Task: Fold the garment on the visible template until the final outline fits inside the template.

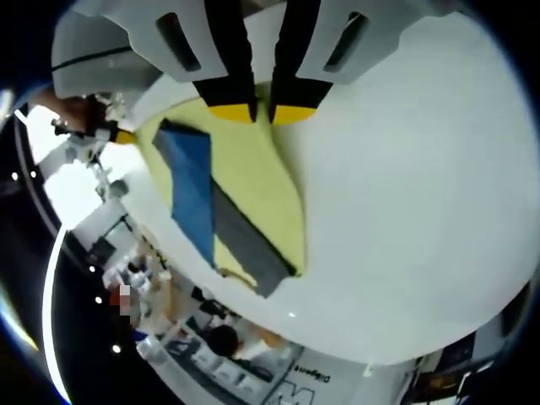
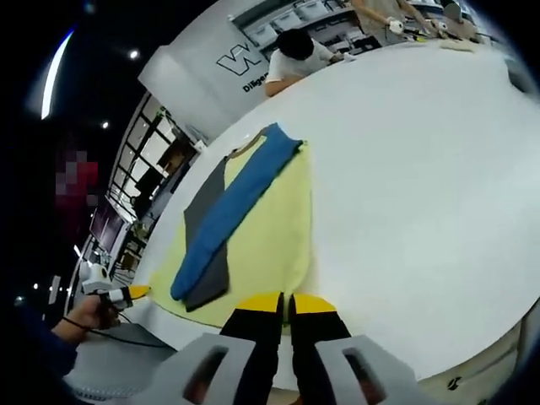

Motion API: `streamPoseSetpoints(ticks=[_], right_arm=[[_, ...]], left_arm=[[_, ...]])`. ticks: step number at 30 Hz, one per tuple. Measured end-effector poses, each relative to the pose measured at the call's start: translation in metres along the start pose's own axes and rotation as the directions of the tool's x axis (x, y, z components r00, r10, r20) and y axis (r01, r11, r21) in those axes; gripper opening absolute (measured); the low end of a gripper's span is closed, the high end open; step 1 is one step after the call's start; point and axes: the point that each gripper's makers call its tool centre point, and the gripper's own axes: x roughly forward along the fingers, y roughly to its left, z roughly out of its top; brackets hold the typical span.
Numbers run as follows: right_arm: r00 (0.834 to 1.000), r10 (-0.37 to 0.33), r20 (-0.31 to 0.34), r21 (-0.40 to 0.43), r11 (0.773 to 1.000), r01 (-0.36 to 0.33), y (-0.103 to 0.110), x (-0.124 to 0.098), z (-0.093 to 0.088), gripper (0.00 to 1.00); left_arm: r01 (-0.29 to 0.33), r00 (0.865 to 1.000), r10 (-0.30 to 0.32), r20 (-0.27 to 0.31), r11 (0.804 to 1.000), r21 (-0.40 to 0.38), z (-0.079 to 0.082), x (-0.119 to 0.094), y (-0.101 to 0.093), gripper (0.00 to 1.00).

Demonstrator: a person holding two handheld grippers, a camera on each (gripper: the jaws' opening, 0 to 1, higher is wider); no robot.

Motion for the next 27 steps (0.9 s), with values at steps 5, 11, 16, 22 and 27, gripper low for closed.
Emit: streamPoseSetpoints(ticks=[5, 11, 16, 22, 27], right_arm=[[1.0, 0.005, 0.013, 0.024, 1.0, -0.005, 0.005, -0.001, 0.002, 0.0], [1.0, 0.019, 0.019, 0.02, 1.0, -0.02, 0.014, -0.006, 0.003, 0.0], [0.999, 0.025, 0.033, 0.035, 0.999, -0.026, 0.016, -0.013, 0.004, 0.0], [0.998, 0.042, 0.05, 0.06, 0.997, -0.045, 0.014, -0.021, 0.006, 0.0], [0.997, 0.055, 0.047, 0.07, 0.996, -0.058, 0.014, -0.027, 0.003, 0.0]], left_arm=[[0.003, 1.0, -0.003, -0.01, 1.0, -0.007, 0.004, 0.001, 0.005, 0.02], [-0.001, 1.0, 0.001, -0.03, 1.0, 0.0, 0.002, -0.003, 0.006, 0.01], [0.007, 0.999, -0.007, -0.046, 1.0, 0.001, -0.004, -0.007, -0.002, 0.01], [0.015, 0.997, -0.012, -0.076, 0.999, 0.033, -0.014, -0.016, -0.026, 0.0], [0.028, 0.994, -0.022, -0.104, 0.998, 0.055, -0.022, -0.024, -0.037, 0.0]])
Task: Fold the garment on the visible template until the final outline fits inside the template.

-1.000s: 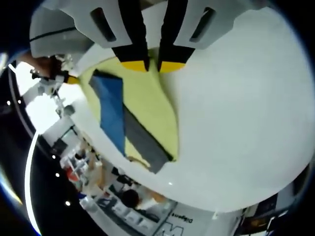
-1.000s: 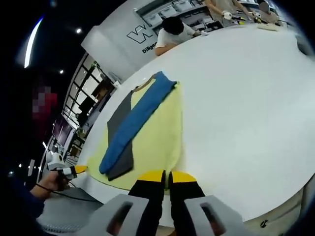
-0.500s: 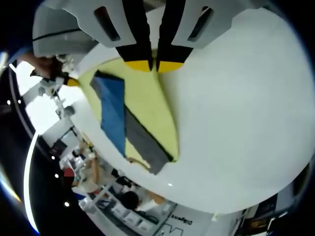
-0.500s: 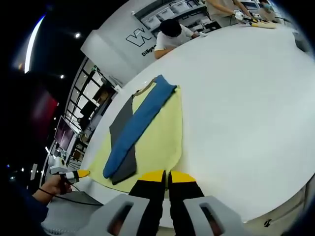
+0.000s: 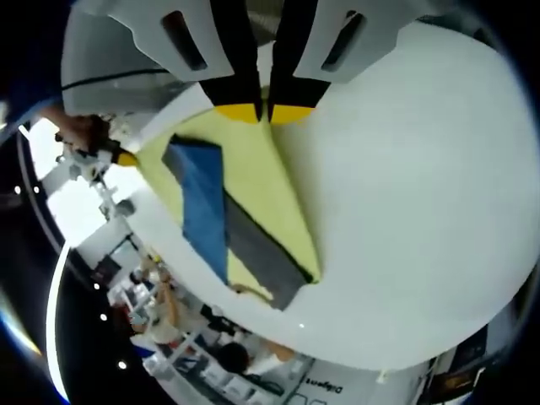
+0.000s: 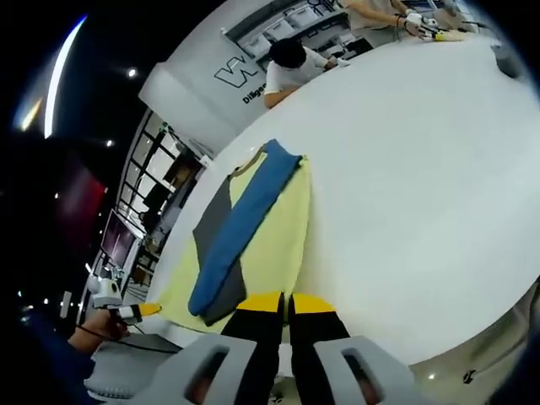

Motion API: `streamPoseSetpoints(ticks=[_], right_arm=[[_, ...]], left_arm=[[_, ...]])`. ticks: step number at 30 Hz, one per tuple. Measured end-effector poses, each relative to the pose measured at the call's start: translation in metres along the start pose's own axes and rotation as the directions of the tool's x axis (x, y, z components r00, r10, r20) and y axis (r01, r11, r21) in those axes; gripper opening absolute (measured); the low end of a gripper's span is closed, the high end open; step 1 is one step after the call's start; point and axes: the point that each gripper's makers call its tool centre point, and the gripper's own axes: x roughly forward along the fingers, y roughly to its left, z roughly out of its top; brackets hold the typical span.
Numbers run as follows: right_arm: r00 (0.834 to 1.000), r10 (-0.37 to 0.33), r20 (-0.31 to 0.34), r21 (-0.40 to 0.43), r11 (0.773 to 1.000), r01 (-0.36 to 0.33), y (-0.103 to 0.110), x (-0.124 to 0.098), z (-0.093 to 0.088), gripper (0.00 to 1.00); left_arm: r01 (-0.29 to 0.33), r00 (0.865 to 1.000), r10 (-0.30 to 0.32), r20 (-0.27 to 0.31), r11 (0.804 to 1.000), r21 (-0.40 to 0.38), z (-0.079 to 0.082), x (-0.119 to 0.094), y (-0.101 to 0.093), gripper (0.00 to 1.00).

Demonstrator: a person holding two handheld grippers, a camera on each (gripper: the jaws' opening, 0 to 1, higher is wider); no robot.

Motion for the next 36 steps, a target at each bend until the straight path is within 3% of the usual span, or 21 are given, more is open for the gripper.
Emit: streamPoseSetpoints(ticks=[3, 6, 8, 16, 21, 26, 36], right_arm=[[1.0, 0.003, 0.0, 0.007, 1.0, -0.003, 0.0, -0.004, -0.001, 0.0], [1.0, 0.018, 0.005, 0.082, 0.996, -0.019, 0.002, -0.013, -0.004, 0.0], [1.0, 0.024, 0.007, 0.075, 0.997, -0.024, 0.005, -0.016, -0.004, 0.0], [1.0, 0.016, 0.004, 0.075, 0.997, -0.016, 0.004, -0.009, -0.003, 0.0], [0.999, 0.02, 0.031, 0.105, 0.994, -0.023, 0.003, -0.004, 0.005, 0.0], [0.999, 0.018, 0.045, 0.111, 0.994, -0.023, 0.006, 0.006, 0.017, 0.0], [0.997, 0.035, 0.065, 0.115, 0.992, -0.042, 0.015, 0.028, 0.045, 0.0]], left_arm=[[0.011, 1.0, -0.011, -0.009, 1.0, -0.005, -0.004, -0.004, -0.008, 0.0], [0.034, 0.999, -0.035, -0.015, 0.999, -0.025, -0.008, -0.015, -0.023, 0.0], [0.036, 0.999, -0.037, -0.015, 0.999, -0.015, -0.009, -0.02, -0.032, 0.0], [0.009, 1.0, -0.009, -0.013, 1.0, -0.014, -0.007, -0.016, -0.013, 0.0], [0.007, 1.0, -0.006, 0.012, 1.0, -0.026, 0.002, -0.015, -0.008, 0.01], [0.002, 1.0, -0.001, 0.016, 1.0, -0.024, 0.015, -0.004, 0.004, 0.01], [0.007, 0.999, -0.005, 0.041, 1.0, -0.03, 0.037, 0.007, 0.004, 0.0]])
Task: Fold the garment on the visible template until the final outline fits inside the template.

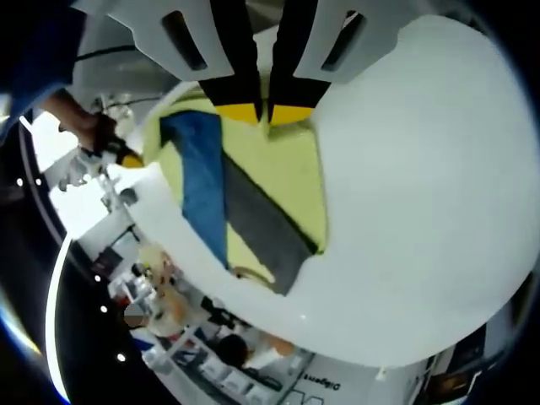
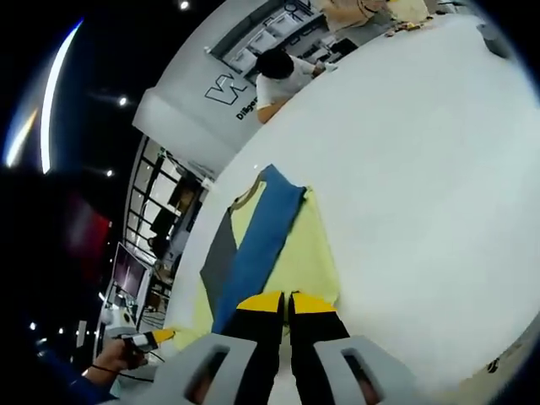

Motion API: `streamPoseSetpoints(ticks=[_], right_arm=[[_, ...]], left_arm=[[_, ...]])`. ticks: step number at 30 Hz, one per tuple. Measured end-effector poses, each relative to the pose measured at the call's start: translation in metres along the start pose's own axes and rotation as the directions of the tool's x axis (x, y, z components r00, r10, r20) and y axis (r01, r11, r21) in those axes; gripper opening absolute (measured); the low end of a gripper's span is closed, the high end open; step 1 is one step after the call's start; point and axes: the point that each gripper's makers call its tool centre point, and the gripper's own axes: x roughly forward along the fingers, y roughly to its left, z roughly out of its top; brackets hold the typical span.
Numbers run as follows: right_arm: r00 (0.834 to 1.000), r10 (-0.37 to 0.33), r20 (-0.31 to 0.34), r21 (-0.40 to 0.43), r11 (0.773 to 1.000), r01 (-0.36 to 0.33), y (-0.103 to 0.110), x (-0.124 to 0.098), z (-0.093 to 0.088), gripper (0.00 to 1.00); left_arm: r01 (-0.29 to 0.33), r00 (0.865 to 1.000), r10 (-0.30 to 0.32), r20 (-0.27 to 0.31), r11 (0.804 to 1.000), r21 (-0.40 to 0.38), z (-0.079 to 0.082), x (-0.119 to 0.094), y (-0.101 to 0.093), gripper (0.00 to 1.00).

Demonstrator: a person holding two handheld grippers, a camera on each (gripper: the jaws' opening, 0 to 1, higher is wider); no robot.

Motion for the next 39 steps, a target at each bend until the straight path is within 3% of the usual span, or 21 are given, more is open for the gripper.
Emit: streamPoseSetpoints(ticks=[15, 20, 39], right_arm=[[1.0, -0.001, 0.016, 0.006, 1.0, 0.001, -0.002, 0.035, 0.04, 0.0], [1.0, 0.006, 0.008, -0.016, 1.0, -0.006, 0.001, 0.059, 0.062, 0.0], [1.0, -0.001, 0.008, -0.04, 0.999, 0.002, 0.003, 0.117, 0.108, 0.0]], left_arm=[[-0.022, 0.999, 0.024, 0.038, 0.999, -0.042, 0.034, 0.015, 0.021, 0.0], [-0.025, 0.999, 0.027, 0.043, 0.998, -0.049, 0.051, 0.028, 0.028, 0.0], [-0.023, 0.998, 0.023, 0.055, 1.0, -0.001, 0.117, 0.063, 0.039, 0.01]])
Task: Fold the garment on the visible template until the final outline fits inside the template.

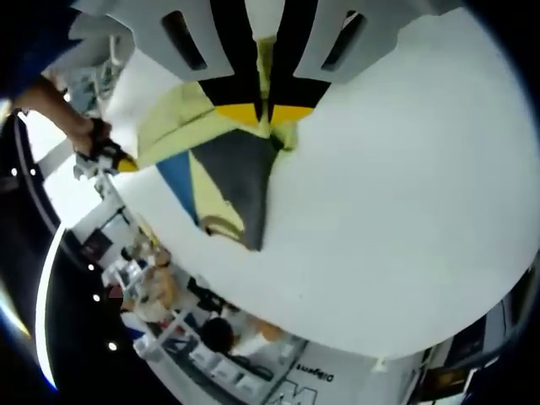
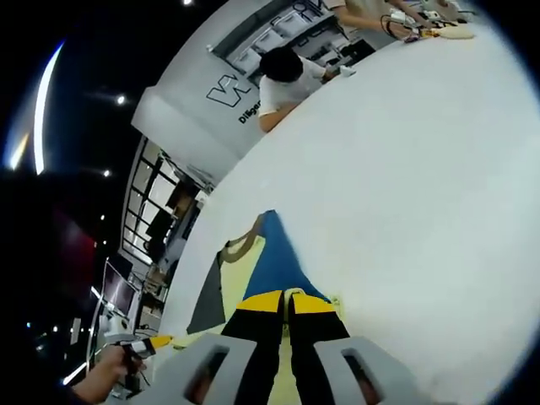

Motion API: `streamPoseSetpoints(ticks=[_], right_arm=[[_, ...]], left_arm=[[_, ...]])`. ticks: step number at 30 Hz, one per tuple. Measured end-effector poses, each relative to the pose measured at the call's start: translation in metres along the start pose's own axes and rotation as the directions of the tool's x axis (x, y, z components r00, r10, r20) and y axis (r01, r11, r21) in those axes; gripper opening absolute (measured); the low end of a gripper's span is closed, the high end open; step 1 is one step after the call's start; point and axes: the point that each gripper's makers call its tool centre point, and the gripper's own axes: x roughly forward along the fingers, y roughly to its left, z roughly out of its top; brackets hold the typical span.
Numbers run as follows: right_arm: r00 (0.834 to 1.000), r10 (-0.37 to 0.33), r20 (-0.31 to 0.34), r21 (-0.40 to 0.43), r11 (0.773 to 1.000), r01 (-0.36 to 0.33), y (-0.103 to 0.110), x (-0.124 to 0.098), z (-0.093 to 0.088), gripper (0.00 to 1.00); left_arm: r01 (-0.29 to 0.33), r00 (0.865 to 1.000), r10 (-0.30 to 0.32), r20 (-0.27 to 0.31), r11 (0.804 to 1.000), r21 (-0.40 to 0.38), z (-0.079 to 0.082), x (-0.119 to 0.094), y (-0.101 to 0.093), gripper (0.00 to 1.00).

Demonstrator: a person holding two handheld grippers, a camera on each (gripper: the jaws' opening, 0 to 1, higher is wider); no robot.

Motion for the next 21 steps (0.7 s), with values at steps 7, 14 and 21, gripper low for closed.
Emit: streamPoseSetpoints(ticks=[7, 14, 21], right_arm=[[1.0, 0.011, 0.006, 0.01, 1.0, -0.011, 0.003, 0.01, 0.011, 0.0], [1.0, 0.021, 0.017, 0.008, 1.0, -0.021, 0.003, 0.022, 0.025, 0.0], [0.999, 0.023, 0.022, -0.011, 1.0, -0.022, 0.006, 0.041, 0.042, 0.0]], left_arm=[[0.007, 1.0, -0.007, 0.012, 1.0, -0.004, 0.015, 0.009, 0.005, 0.01], [0.007, 1.0, -0.007, 0.026, 1.0, -0.007, 0.029, 0.015, 0.008, 0.01], [0.005, 0.999, -0.005, 0.049, 1.0, 0.01, 0.055, 0.024, 0.011, 0.01]])
